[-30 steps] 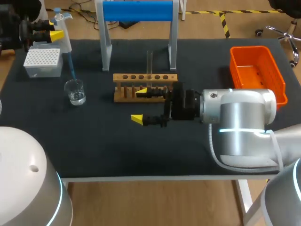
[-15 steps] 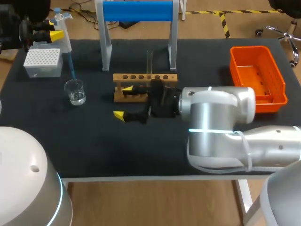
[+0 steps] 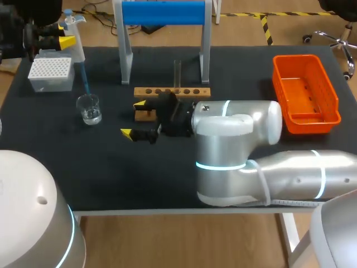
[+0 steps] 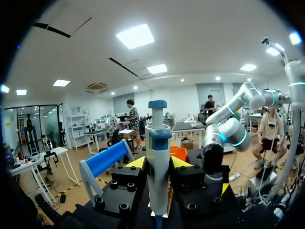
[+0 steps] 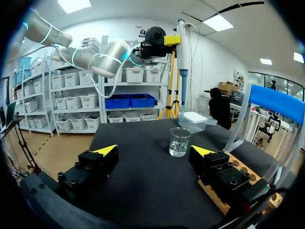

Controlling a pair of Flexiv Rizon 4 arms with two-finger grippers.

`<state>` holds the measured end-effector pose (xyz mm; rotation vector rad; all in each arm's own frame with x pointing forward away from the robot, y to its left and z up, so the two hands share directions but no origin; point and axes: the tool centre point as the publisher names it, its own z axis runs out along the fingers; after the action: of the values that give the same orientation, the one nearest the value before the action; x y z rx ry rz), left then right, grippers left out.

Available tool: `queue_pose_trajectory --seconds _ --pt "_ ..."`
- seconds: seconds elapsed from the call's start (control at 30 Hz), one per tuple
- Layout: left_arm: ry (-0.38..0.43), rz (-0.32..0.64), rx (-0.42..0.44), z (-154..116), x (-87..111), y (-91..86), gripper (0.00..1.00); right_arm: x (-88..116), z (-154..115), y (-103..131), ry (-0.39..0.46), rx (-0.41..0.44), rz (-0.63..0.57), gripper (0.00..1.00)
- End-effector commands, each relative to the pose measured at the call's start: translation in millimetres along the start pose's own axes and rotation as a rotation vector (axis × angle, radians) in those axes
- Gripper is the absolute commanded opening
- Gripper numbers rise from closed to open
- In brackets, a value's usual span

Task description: Invert the test tube, pick up the pipette, mount the tip to pipette, aspirate from beaker and dispense into the tube, eject the tip, return the pipette, and cap with the stopper.

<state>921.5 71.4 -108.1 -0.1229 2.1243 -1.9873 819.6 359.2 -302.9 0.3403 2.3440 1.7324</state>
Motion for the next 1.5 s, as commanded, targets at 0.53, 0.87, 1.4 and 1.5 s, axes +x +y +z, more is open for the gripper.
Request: queue_pose_trajectory --seconds 0.53,0.87,1.4,1.5 --pt "0.003 0.002 0.001 -0.8 -0.1 0.1 0.00 1.7 30.5 -0.8 -0.072 0.050 0.012 1.00" --pt "0.003 0.002 0.001 -0.8 -0.1 0.1 0.00 1.7 30.5 -0.8 -0.072 0.050 0.012 1.00" --pt "-0.024 0.023 -0.037 -2.8 -8.0 39.4 0.00 1.7 30.5 -0.8 -0.072 0.050 0.012 1.00" --pt "-0.030 0.025 -0.051 -2.9 -9.9 46.3 0.00 1.7 30.5 -0.8 -0.072 0.050 0.012 1.00"
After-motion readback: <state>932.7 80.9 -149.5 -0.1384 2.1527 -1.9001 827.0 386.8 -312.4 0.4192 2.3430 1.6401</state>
